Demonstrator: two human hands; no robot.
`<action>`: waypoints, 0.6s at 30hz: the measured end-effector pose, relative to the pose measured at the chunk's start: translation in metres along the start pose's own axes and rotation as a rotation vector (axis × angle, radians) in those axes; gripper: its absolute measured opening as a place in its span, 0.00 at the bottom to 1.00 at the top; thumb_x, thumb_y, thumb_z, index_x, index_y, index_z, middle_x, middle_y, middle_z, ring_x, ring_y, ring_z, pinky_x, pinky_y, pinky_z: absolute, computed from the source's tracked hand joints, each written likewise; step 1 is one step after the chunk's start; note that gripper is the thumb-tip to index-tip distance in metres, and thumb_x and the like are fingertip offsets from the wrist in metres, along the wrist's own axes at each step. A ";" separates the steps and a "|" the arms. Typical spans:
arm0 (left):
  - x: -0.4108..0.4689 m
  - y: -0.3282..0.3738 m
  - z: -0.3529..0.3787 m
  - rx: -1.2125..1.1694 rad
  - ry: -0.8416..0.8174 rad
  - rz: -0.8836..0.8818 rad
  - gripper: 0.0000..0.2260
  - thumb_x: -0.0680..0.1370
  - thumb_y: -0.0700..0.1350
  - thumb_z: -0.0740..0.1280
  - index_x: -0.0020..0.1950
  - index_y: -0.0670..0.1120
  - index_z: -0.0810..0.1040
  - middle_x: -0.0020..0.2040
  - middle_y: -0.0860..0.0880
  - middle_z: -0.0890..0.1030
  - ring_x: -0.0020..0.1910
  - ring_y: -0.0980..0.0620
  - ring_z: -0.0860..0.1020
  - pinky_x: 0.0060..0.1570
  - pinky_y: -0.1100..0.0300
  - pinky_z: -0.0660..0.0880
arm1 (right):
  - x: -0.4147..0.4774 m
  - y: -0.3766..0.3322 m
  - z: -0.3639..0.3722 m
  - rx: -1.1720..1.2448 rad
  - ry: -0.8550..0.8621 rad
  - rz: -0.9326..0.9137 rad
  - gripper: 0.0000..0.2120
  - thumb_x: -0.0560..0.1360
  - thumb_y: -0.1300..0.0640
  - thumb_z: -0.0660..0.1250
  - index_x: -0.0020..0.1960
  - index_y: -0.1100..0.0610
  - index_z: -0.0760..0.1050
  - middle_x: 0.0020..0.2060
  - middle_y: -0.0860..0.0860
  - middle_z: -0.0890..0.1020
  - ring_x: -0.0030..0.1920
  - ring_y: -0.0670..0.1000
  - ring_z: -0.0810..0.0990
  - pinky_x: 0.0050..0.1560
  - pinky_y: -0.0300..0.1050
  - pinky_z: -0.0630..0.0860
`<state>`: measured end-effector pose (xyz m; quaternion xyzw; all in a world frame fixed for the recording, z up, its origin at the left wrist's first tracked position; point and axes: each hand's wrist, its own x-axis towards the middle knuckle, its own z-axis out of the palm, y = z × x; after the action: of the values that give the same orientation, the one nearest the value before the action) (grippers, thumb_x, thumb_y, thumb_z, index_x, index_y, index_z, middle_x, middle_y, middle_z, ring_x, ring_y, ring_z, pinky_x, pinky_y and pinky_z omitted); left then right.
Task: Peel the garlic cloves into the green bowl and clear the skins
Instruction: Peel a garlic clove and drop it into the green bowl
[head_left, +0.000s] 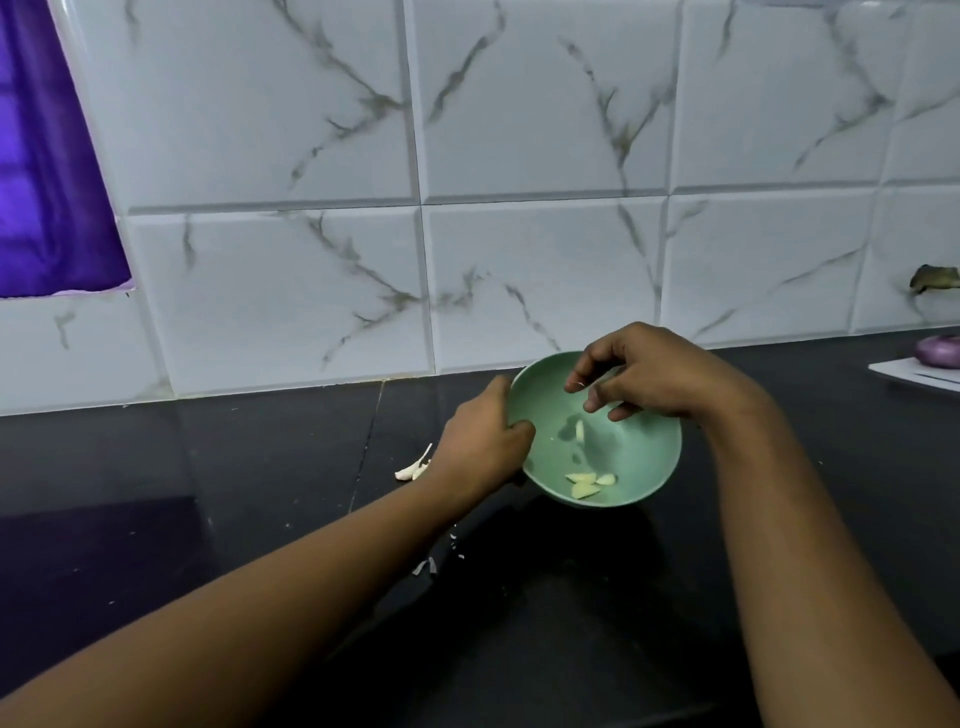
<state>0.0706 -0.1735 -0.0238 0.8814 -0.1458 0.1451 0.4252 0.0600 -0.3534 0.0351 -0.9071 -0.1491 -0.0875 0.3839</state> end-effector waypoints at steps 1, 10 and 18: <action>0.000 0.000 0.000 -0.020 -0.002 -0.012 0.18 0.73 0.40 0.59 0.62 0.49 0.70 0.51 0.44 0.79 0.42 0.41 0.82 0.40 0.46 0.81 | 0.000 -0.001 0.001 -0.019 0.025 0.000 0.13 0.70 0.71 0.67 0.45 0.55 0.82 0.44 0.46 0.83 0.44 0.44 0.82 0.41 0.39 0.81; 0.013 0.016 -0.009 -0.220 -0.236 -0.367 0.10 0.78 0.40 0.56 0.56 0.40 0.72 0.41 0.39 0.79 0.28 0.47 0.78 0.36 0.55 0.78 | -0.001 -0.046 0.045 0.205 0.379 -0.252 0.13 0.72 0.68 0.61 0.44 0.54 0.80 0.41 0.44 0.83 0.35 0.46 0.84 0.40 0.47 0.82; 0.006 -0.021 -0.085 -0.081 0.026 -0.214 0.14 0.79 0.43 0.60 0.66 0.48 0.71 0.57 0.47 0.79 0.35 0.48 0.83 0.35 0.57 0.73 | 0.006 -0.053 0.095 0.234 0.371 -0.320 0.10 0.76 0.67 0.60 0.45 0.56 0.76 0.33 0.48 0.78 0.30 0.49 0.82 0.34 0.50 0.82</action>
<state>0.0730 -0.0947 0.0140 0.8721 -0.0509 0.1043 0.4753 0.0519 -0.2488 0.0071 -0.7900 -0.2268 -0.2940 0.4879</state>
